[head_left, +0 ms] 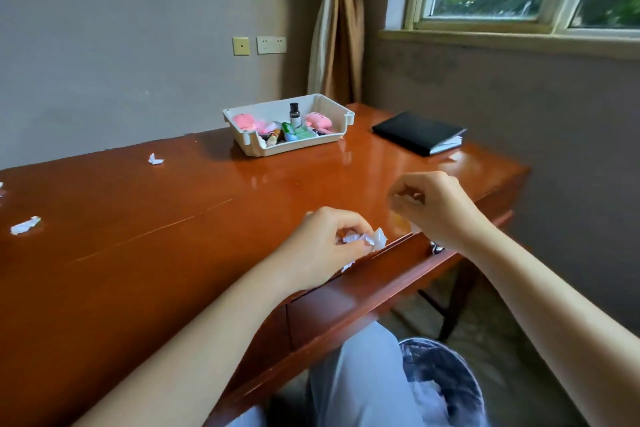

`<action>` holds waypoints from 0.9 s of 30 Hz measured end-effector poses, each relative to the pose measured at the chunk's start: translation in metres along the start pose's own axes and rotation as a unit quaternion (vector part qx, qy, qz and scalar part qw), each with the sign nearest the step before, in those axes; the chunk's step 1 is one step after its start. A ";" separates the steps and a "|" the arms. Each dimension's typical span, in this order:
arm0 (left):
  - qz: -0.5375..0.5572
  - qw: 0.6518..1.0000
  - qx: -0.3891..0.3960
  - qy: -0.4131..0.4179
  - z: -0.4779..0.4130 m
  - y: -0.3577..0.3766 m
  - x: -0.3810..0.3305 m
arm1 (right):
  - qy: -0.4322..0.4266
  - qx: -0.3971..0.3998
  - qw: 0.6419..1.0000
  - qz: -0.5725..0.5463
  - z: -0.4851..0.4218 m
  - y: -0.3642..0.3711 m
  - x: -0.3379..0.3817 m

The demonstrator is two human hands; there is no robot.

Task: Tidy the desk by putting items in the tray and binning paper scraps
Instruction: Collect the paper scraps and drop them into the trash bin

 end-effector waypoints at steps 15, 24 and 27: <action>-0.017 0.981 0.187 -0.046 -0.059 0.198 0.022 | 0.251 0.046 0.966 -0.037 0.122 0.047 -0.168; -0.068 0.950 0.251 -0.170 -0.085 0.285 0.088 | 0.387 0.081 0.914 -0.088 0.158 0.124 -0.240; -0.067 0.942 0.269 -0.191 -0.094 0.304 0.107 | 0.421 0.086 0.897 -0.103 0.166 0.146 -0.256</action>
Point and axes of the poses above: each hand's wrist, its own z-axis away from the middle knuckle, its own y-axis out of the palm, x = y × z, the point moved 3 cm from there along -z, towards the middle knuckle, and after that the axes turned 5 degrees about -y, right-handed, at the moved point
